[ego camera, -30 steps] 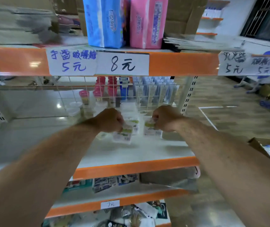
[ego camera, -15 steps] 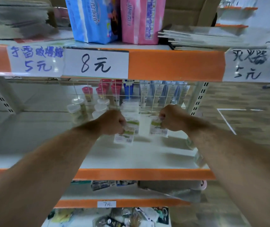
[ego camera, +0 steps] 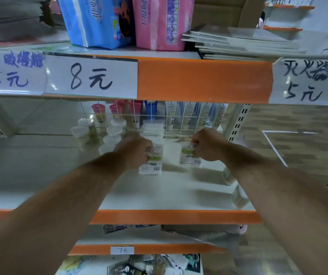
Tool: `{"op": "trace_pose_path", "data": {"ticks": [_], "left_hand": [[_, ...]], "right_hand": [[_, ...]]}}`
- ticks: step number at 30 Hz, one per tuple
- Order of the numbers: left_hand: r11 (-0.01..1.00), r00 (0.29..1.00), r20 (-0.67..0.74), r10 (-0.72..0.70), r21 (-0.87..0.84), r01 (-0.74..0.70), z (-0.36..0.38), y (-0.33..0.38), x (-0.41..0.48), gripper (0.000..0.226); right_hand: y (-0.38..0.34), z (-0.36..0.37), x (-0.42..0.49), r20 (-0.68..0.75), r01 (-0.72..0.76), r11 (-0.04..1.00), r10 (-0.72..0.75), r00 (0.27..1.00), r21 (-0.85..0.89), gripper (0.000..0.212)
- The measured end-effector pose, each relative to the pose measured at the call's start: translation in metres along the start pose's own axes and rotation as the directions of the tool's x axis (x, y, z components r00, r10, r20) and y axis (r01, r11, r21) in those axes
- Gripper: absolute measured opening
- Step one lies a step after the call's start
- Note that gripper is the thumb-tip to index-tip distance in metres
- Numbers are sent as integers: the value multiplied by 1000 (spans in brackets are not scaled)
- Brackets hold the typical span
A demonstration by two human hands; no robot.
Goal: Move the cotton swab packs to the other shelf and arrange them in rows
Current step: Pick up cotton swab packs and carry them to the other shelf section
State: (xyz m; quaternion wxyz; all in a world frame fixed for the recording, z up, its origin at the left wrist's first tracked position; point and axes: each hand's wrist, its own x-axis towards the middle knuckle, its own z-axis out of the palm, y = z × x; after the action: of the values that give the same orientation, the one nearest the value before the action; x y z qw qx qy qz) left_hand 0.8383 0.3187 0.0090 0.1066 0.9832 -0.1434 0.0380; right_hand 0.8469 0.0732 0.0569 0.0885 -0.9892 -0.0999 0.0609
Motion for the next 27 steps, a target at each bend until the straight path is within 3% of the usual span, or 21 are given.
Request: {"op": "trace_pose_path", "data": {"ticks": [16,27], "left_hand": [[989,995,-69,77,135,-67,3,6,3,20],[999,999,-39,14,47,-12,-9,-3,3,45]], "right_hand": [[6,5,3,21,-18,999,17,1000,30,13],[27,-34,22,-92,-108,994,109,990,20,4]]}}
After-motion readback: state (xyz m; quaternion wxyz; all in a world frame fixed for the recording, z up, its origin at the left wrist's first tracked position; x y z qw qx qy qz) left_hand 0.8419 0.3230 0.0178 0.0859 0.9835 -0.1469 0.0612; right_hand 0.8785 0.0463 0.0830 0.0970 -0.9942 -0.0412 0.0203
